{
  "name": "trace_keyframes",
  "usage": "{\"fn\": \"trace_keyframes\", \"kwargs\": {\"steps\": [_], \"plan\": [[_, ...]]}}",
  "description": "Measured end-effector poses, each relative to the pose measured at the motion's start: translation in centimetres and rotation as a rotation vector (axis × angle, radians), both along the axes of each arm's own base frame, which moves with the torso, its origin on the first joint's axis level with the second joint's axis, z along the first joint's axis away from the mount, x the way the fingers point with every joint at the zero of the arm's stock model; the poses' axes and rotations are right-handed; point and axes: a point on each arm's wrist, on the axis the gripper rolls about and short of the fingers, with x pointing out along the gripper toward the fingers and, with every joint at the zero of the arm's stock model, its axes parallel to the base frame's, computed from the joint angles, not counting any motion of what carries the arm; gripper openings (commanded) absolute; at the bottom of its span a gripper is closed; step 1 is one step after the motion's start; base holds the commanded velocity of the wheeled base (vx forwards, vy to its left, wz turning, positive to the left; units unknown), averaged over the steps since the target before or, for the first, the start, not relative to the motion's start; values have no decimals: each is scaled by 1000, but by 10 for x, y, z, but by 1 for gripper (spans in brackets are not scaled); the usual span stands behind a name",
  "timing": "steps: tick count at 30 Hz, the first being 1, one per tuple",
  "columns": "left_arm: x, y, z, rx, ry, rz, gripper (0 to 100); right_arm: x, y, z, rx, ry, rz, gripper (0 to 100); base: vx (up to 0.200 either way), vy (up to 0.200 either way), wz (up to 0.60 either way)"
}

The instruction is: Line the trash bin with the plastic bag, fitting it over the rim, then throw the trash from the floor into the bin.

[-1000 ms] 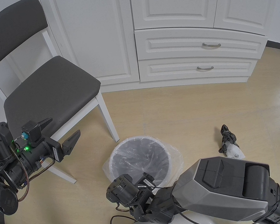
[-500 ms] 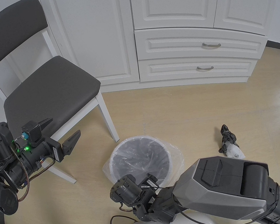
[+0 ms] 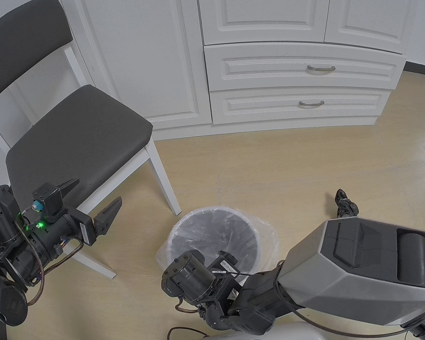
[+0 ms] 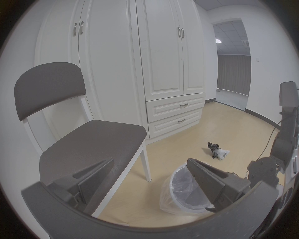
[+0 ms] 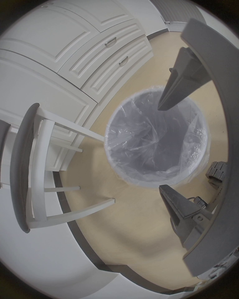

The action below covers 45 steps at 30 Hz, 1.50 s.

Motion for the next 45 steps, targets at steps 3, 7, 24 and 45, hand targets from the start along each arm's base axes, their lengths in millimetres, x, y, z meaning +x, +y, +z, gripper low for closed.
{"fn": "trace_keyframes", "kwargs": {"steps": [3,7,24,45], "plan": [[0,0,0,0,0,0,100,11,-7,2,4,-4,-26,100,0,0,0],[0,0,0,0,0,0,100,29,-21,-1,-3,-1,-76,100,0,0,0],[0,0,-2,3,7,-2,100,32,-47,-47,-134,81,-115,100,0,0,0],[2,-1,-3,3,12,-2,100,50,-71,-34,-127,75,-177,100,0,0,0]]}}
